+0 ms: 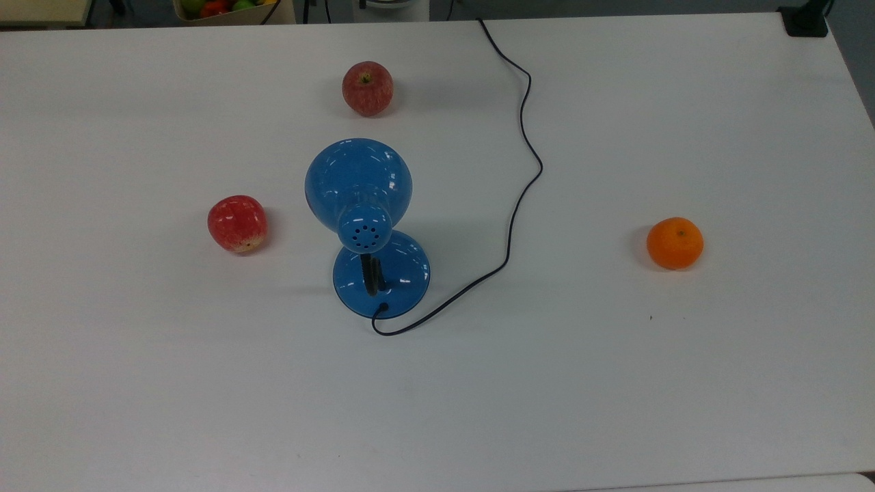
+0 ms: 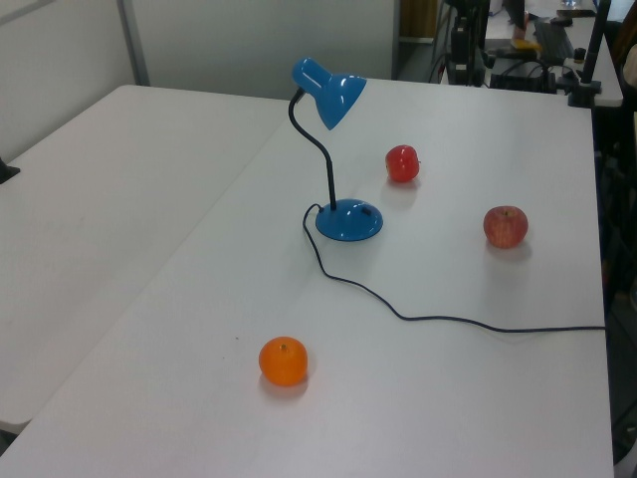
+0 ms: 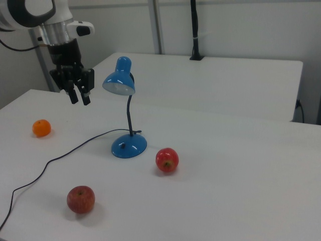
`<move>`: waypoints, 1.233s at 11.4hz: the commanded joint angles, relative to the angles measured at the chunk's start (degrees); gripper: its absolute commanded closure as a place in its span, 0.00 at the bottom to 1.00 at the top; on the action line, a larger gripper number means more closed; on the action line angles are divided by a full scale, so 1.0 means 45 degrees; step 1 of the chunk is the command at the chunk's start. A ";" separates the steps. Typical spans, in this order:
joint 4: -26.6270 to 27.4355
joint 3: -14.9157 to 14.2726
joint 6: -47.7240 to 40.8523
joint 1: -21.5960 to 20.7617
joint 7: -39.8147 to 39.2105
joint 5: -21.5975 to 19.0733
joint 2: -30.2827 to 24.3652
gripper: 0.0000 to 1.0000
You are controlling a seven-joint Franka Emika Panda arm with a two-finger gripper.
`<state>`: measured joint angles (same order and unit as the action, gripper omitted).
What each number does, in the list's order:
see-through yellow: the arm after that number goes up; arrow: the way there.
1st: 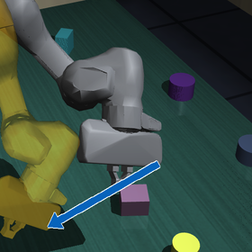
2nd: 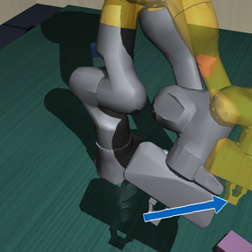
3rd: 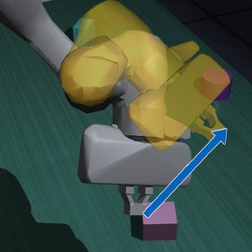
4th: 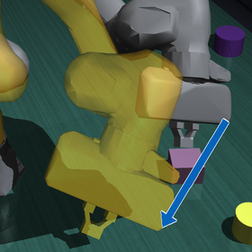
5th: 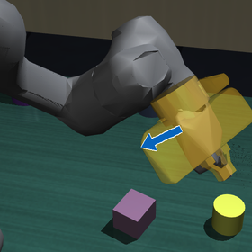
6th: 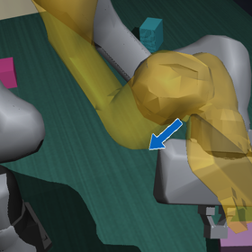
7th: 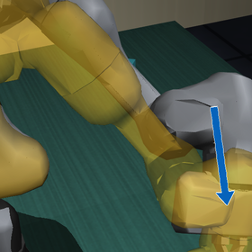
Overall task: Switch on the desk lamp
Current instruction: 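Move the gripper down toward the switch on the blue lamp's base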
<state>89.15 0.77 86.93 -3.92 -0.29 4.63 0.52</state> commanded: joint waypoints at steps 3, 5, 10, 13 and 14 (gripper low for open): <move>0.0345 -0.0094 0.0351 -0.0067 -0.0014 -0.0171 -0.0135 1.00; 0.1141 -0.0094 0.1341 -0.0126 -0.0014 -0.0171 -0.0193 1.00; 0.2881 -0.0074 0.3568 -0.0184 0.0064 -0.0171 -0.0135 1.00; 0.3838 0.0003 0.5305 -0.0204 0.0162 -0.0171 0.0098 1.00; 0.4093 0.0023 0.5814 -0.0262 0.0201 -0.0171 0.0293 1.00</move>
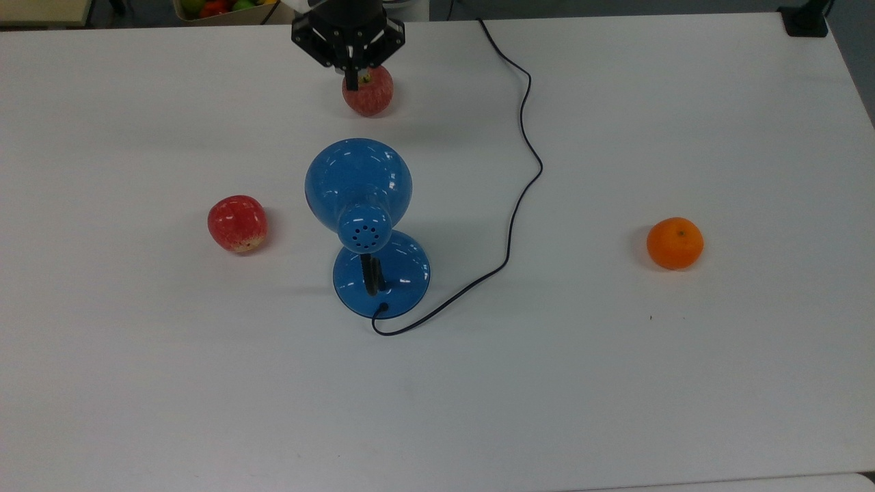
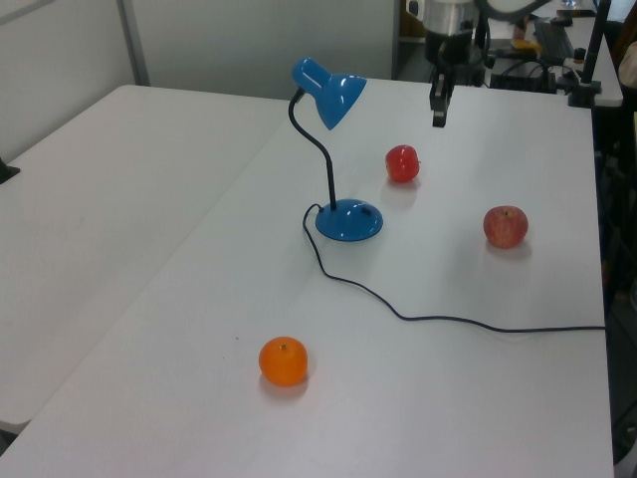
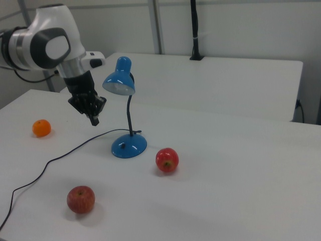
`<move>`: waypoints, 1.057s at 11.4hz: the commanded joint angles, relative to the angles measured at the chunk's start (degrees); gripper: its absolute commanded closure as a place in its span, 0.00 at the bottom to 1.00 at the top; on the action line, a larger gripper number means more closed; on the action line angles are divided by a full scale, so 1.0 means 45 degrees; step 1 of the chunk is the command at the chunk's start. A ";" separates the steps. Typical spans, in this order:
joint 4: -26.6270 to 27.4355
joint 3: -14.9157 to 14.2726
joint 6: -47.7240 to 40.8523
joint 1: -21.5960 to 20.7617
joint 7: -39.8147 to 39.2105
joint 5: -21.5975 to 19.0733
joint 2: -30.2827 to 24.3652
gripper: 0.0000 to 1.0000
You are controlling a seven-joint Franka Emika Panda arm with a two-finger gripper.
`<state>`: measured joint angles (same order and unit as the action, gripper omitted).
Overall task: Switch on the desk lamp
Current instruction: 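Move the gripper down toward the switch on the blue lamp's base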
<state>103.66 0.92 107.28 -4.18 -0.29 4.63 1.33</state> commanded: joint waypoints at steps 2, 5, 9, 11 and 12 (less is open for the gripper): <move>0.1298 -0.0009 0.2249 -0.0204 0.0202 -0.0151 0.0464 1.00; 0.2079 -0.0009 0.4258 -0.0204 0.0260 -0.0151 0.0893 1.00; 0.2101 0.0011 0.6370 -0.0360 0.1255 0.0044 0.2064 1.00; 0.2043 -0.0008 0.7152 -0.0380 0.1664 0.0064 0.2494 1.00; 0.2004 -0.0009 0.7311 -0.0380 0.1782 0.0103 0.2671 1.00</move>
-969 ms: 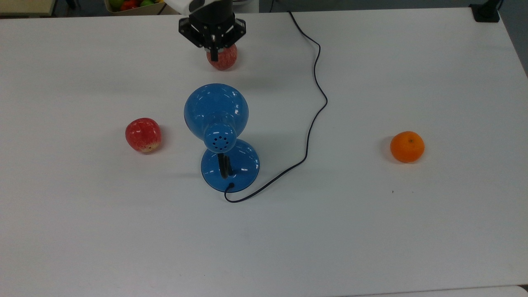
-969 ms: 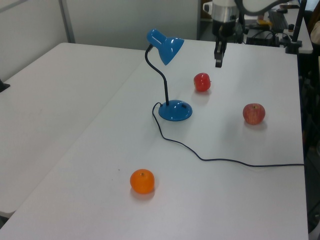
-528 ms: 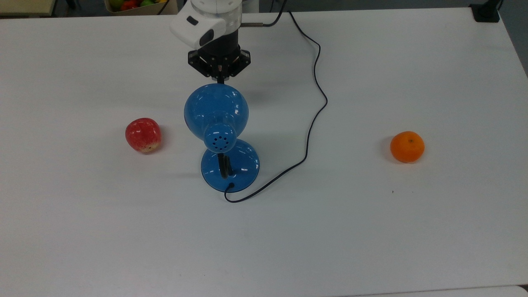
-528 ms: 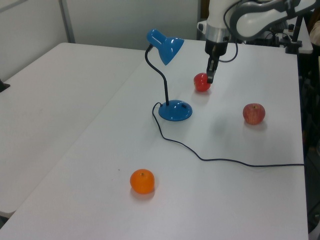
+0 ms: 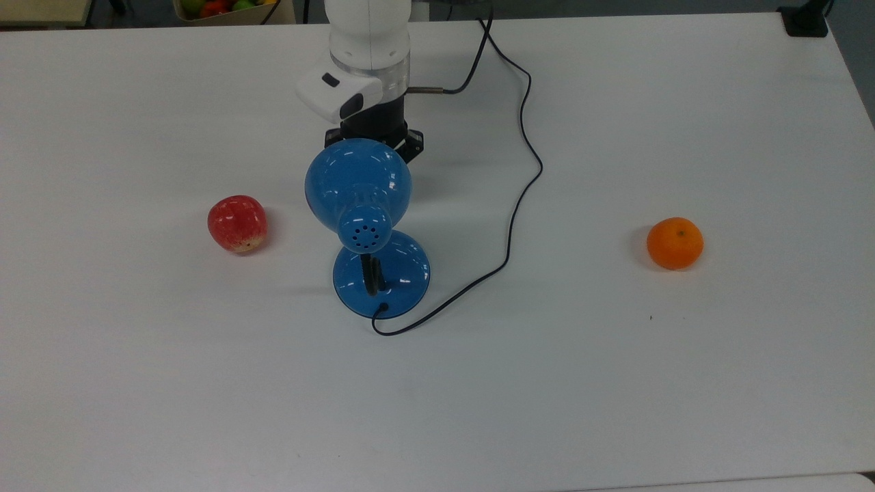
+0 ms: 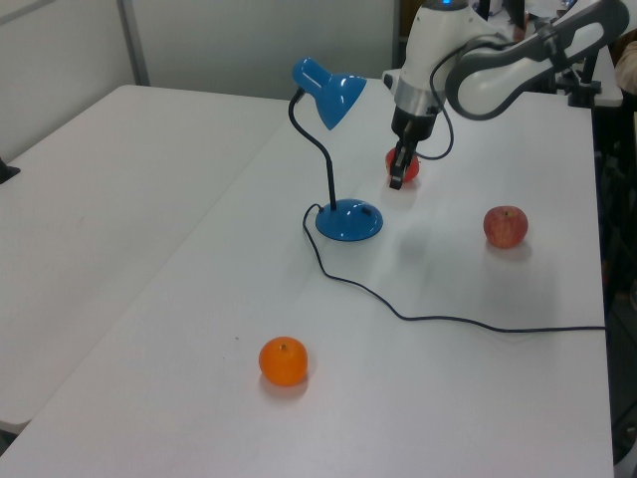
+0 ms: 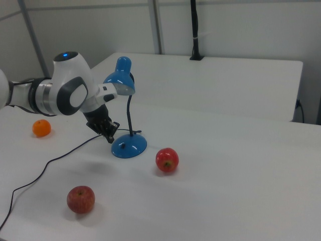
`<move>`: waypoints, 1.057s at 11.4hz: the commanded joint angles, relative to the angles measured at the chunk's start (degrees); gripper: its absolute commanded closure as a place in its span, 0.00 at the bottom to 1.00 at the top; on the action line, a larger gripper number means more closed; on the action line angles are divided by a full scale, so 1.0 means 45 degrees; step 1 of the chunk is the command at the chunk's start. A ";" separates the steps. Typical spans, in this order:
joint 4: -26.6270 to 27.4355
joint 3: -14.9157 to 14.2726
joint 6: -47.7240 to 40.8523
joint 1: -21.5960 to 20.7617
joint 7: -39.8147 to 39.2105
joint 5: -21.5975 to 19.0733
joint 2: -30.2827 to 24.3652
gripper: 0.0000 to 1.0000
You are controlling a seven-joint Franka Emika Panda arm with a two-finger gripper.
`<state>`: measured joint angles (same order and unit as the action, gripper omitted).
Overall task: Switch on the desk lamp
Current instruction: 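Press the switch on the lamp base with the gripper fingertips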
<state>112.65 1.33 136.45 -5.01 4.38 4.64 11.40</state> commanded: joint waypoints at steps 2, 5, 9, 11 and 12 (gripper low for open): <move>-0.0014 -0.0100 0.1354 -0.0195 0.0765 0.0179 0.0708 1.00; -0.0052 -0.0100 0.2428 -0.0156 0.0765 0.0394 0.1177 1.00; -0.0228 -0.0120 0.3717 -0.0039 0.0765 0.0569 0.1743 1.00; -0.0228 -0.0139 0.3974 -0.0019 0.0765 0.0608 0.1920 1.00; -0.0228 -0.0159 0.4013 -0.0019 0.0765 0.0667 0.1959 1.00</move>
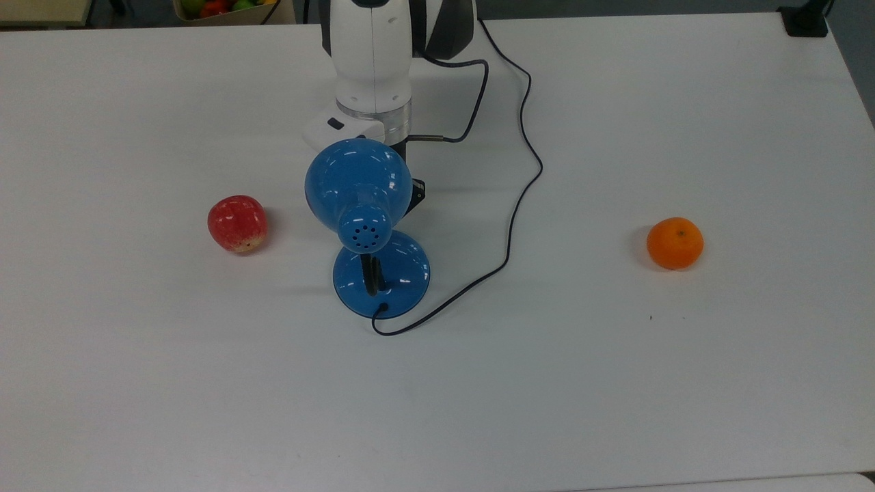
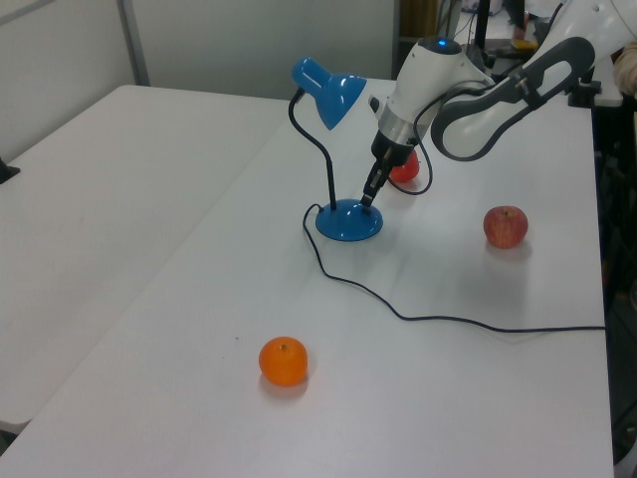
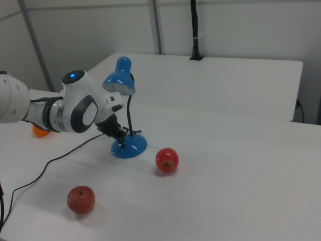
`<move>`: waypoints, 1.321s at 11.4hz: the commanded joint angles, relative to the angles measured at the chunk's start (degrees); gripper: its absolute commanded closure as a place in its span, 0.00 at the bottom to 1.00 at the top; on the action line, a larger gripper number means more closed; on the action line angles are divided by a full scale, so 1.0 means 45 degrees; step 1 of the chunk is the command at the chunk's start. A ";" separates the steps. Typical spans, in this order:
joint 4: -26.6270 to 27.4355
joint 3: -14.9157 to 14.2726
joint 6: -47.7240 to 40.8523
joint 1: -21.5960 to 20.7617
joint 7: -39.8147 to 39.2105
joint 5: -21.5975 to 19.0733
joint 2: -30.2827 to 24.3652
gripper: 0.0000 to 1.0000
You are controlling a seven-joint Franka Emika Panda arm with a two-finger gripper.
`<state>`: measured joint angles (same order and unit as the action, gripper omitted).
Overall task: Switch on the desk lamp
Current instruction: 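Press the switch on the lamp base with the gripper fingertips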
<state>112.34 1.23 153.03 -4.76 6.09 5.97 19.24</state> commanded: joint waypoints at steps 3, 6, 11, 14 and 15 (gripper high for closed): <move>-0.0295 -0.0175 0.0563 -0.0075 0.0386 0.0412 0.0470 1.00; -0.0336 -0.0175 0.0662 -0.0075 0.0386 0.0412 0.0627 1.00; -0.0355 -0.0175 0.0759 -0.0055 0.0386 0.0744 0.0763 1.00; -0.0414 -0.0175 0.1014 0.0023 0.0386 0.0822 0.0822 1.00; -0.0433 -0.0175 0.1052 0.0023 0.0386 0.0977 0.0900 1.00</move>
<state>111.28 0.92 155.40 -4.64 6.12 8.01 21.37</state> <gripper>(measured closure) 0.991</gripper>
